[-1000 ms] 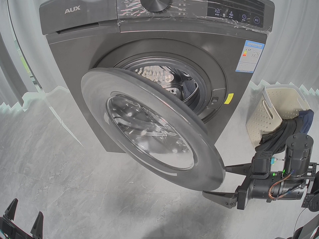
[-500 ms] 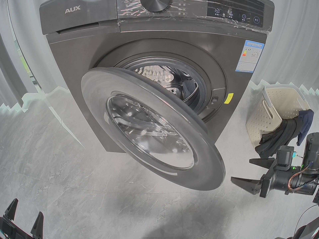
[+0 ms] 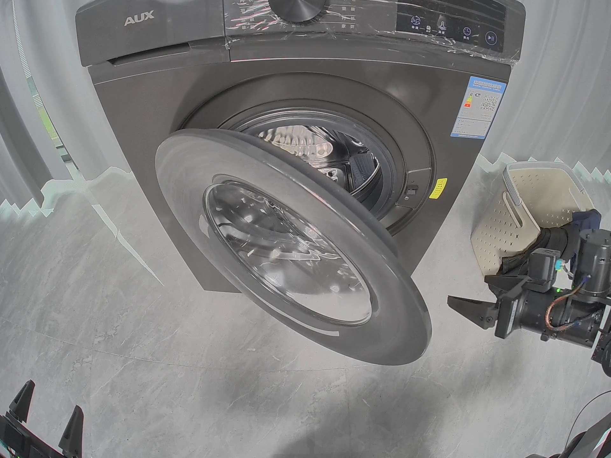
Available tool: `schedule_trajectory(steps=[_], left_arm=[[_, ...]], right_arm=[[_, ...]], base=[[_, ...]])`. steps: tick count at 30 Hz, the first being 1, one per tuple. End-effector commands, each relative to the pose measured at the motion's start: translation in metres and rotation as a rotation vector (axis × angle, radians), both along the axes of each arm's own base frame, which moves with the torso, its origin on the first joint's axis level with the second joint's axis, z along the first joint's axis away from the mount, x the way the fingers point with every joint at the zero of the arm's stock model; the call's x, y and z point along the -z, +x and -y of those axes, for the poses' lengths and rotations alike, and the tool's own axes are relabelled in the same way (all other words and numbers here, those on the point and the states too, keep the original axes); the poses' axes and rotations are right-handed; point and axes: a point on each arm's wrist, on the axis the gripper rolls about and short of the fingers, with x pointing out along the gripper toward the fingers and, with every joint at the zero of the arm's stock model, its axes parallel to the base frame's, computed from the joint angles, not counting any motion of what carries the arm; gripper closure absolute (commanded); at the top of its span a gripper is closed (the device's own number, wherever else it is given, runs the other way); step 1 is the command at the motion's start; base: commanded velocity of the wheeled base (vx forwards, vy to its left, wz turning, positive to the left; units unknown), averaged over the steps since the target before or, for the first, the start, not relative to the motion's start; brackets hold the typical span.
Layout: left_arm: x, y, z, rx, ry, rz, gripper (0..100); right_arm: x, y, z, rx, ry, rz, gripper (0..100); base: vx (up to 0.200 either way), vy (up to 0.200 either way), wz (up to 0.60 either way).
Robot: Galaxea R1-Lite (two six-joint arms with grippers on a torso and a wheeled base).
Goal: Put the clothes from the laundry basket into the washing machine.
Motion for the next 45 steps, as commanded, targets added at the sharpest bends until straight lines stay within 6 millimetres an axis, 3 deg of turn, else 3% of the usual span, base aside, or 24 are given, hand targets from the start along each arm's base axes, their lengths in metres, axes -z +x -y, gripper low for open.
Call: schedule_trajectory(steps=[1,10,18,20,28,30,41,45], left_arm=[[0.004,0.0,0.0,0.0,0.0,0.003,0],[0.004,0.0,0.0,0.0,-0.002,0.003,0],[0.004,0.0,0.0,0.0,0.0,0.003,0],[0.004,0.0,0.0,0.0,0.0,0.003,0],[0.004,0.0,0.0,0.0,0.0,0.003,0],[0.004,0.0,0.0,0.0,0.0,0.003,0],[0.005,0.0,0.0,0.003,-0.002,0.002,0],[0.004,0.0,0.0,0.003,-0.002,0.003,0]], right_arm=[[0.02,0.031,-0.021,-0.015,-0.026,-0.054,0],[0.03,0.028,-0.042,-0.098,-0.029,-0.045,0],[0.034,-0.004,-0.062,-0.237,-0.036,-0.064,0],[0.033,-0.002,-0.062,-0.222,-0.036,-0.057,0],[0.025,0.036,-0.051,-0.008,-0.038,0.007,0],[0.02,0.055,-0.05,0.034,-0.028,0.03,0],[0.047,0.101,-0.076,0.065,-0.047,0.009,0],[0.056,0.099,-0.092,0.019,-0.056,-0.009,0]], base=[[0.0,0.0,0.0],[0.0,0.0,0.0],[0.0,0.0,0.0],[0.0,0.0,0.0],[0.0,0.0,0.0],[0.0,0.0,0.0],[0.0,0.0,0.0],[0.0,0.0,0.0]])
